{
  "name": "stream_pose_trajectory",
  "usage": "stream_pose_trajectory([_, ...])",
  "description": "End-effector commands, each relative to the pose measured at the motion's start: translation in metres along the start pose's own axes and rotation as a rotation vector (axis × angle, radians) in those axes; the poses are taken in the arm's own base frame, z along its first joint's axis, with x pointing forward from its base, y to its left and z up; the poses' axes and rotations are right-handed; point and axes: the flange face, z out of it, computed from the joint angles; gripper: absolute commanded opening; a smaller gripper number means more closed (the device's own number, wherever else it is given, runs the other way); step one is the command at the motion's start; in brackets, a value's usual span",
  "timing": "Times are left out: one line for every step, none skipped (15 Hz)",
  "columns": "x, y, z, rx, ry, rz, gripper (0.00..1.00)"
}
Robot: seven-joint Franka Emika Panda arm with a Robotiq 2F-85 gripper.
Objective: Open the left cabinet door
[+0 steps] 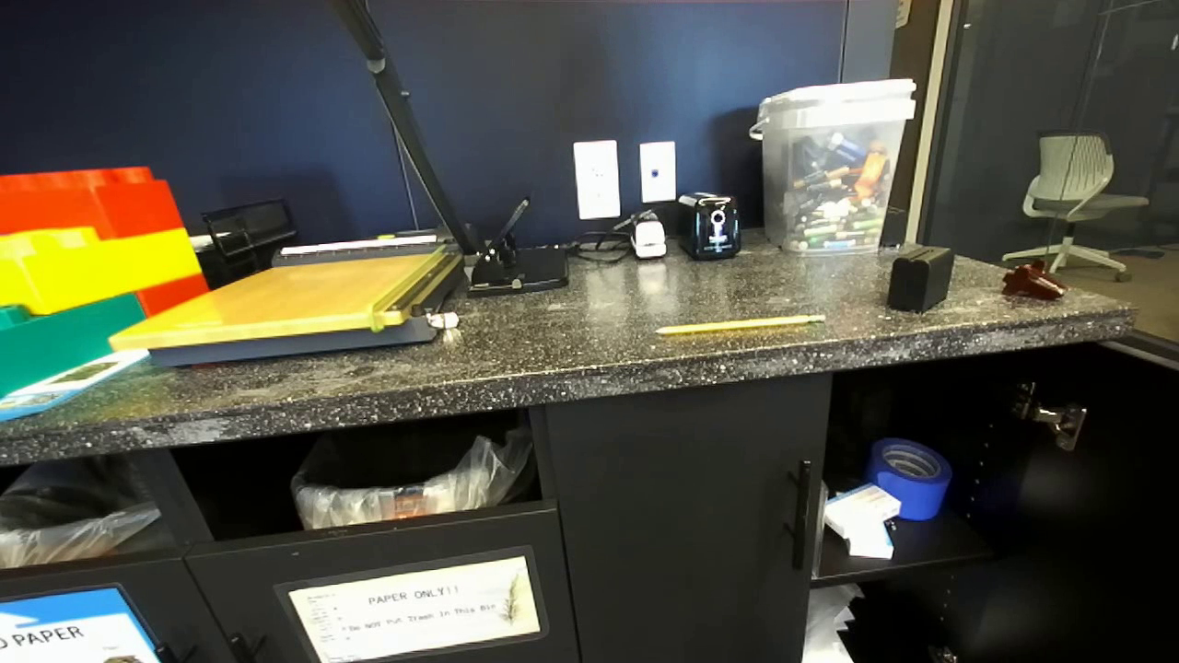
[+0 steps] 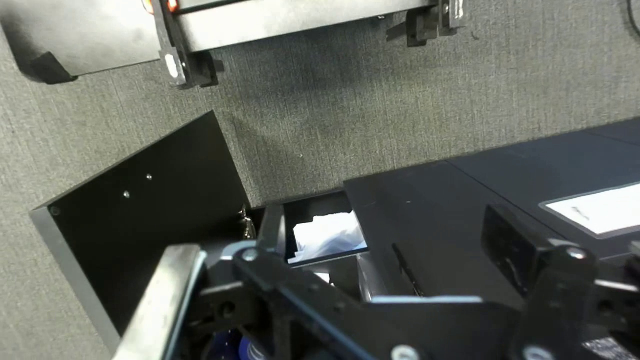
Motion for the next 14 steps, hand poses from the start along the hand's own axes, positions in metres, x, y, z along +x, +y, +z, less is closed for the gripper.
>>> stream_pose_trajectory([0.026, -0.018, 0.073, -0.025, 0.029, -0.001, 1.00])
stream_pose_trajectory([0.031, -0.022, 0.094, -0.023, 0.036, 0.001, 1.00])
stream_pose_trajectory([0.036, -0.025, 0.111, -0.030, 0.038, 0.000, 1.00])
stream_pose_trajectory([0.040, -0.027, 0.130, -0.026, 0.046, 0.001, 1.00])
stream_pose_trajectory([0.045, -0.031, 0.146, -0.027, 0.050, 0.004, 1.00])
stream_pose_trajectory([0.049, -0.036, 0.165, -0.031, 0.055, 0.008, 1.00])
stream_pose_trajectory([0.052, -0.040, 0.181, -0.031, 0.065, 0.011, 1.00])
stream_pose_trajectory([0.058, -0.046, 0.195, -0.033, 0.079, 0.017, 1.00])
stream_pose_trajectory([0.063, -0.051, 0.207, -0.034, 0.091, 0.022, 1.00])
stream_pose_trajectory([0.072, -0.059, 0.222, -0.038, 0.118, 0.032, 1.00])
stream_pose_trajectory([0.078, -0.064, 0.234, -0.042, 0.135, 0.041, 1.00])
stream_pose_trajectory([0.086, -0.070, 0.248, -0.052, 0.157, 0.047, 1.00])
stream_pose_trajectory([0.092, -0.075, 0.261, -0.058, 0.168, 0.053, 1.00])
stream_pose_trajectory([0.098, -0.080, 0.275, -0.069, 0.184, 0.055, 1.00])
